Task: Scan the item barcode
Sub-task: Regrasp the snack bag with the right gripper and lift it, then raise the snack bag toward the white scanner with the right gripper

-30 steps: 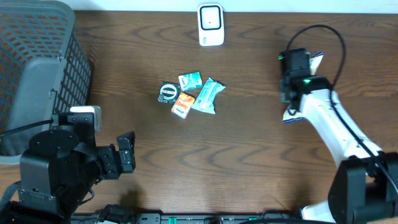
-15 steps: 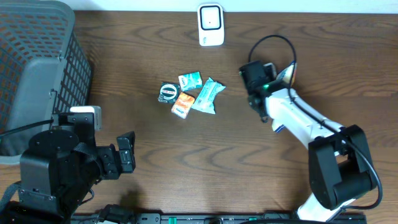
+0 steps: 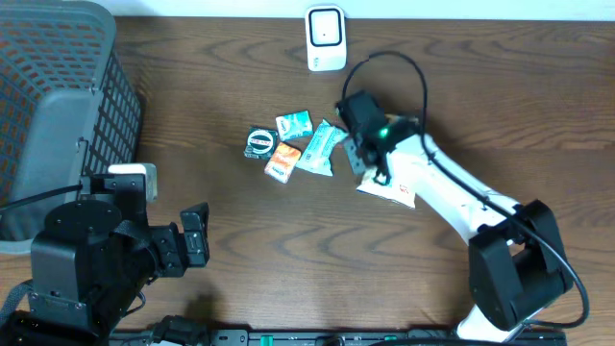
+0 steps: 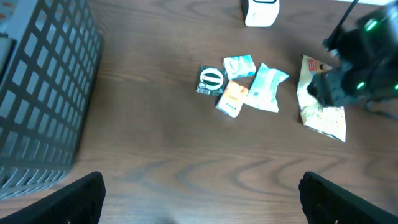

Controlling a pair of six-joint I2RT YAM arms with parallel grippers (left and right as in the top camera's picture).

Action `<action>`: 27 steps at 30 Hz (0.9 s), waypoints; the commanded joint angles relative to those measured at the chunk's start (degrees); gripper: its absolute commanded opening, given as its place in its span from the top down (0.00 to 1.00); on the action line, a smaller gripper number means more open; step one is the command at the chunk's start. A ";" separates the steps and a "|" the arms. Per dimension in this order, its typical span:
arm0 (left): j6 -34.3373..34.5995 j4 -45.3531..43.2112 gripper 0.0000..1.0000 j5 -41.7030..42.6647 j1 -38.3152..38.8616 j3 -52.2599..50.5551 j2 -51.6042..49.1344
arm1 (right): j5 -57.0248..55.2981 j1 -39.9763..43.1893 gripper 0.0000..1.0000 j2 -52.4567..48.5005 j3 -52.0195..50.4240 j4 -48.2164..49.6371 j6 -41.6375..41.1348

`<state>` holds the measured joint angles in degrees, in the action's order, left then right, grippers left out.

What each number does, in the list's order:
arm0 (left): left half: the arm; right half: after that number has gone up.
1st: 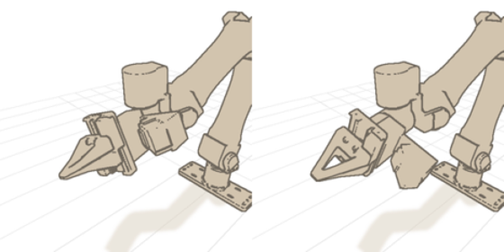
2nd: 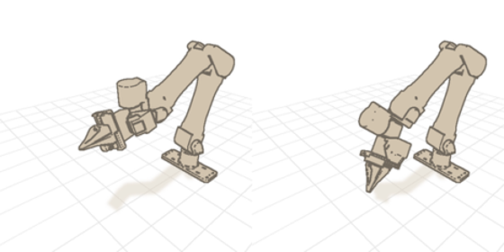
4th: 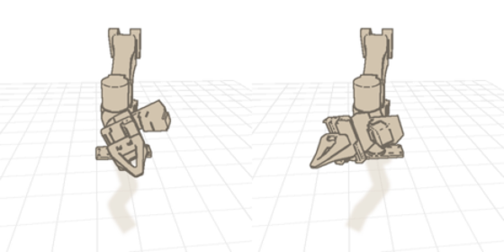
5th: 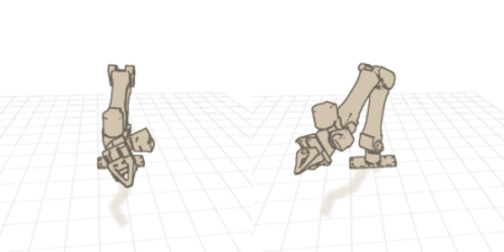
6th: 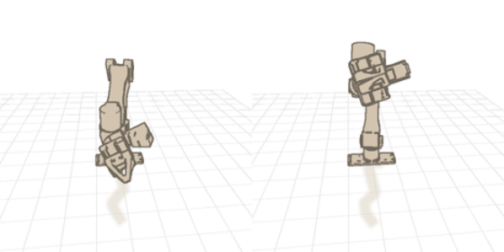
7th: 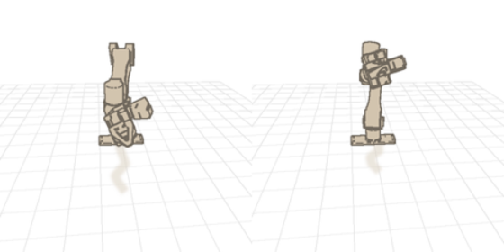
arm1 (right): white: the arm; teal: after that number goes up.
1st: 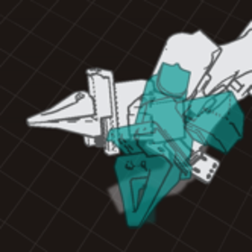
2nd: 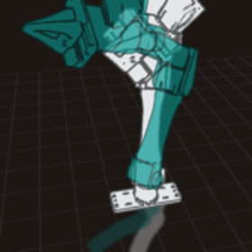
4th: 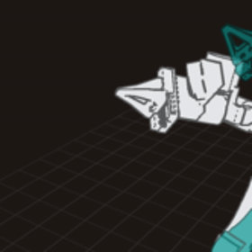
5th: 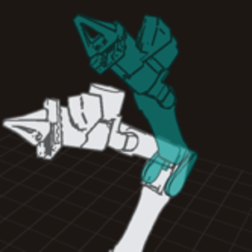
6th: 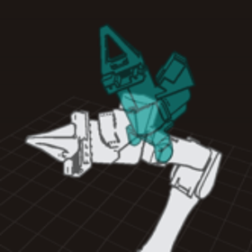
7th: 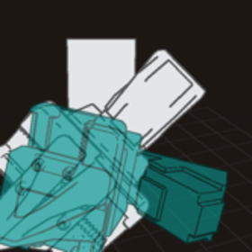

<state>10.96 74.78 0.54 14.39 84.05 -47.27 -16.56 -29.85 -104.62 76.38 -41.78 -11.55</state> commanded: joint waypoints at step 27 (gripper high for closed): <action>0.72 0.02 0.02 -0.13 -0.20 0.52 -0.20 | 19.06 16.35 0.66 -5.11 -9.88 9.68 -5.16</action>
<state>10.96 74.76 0.51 14.39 84.05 -47.27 1.67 -13.10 -109.03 67.59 -31.97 -15.55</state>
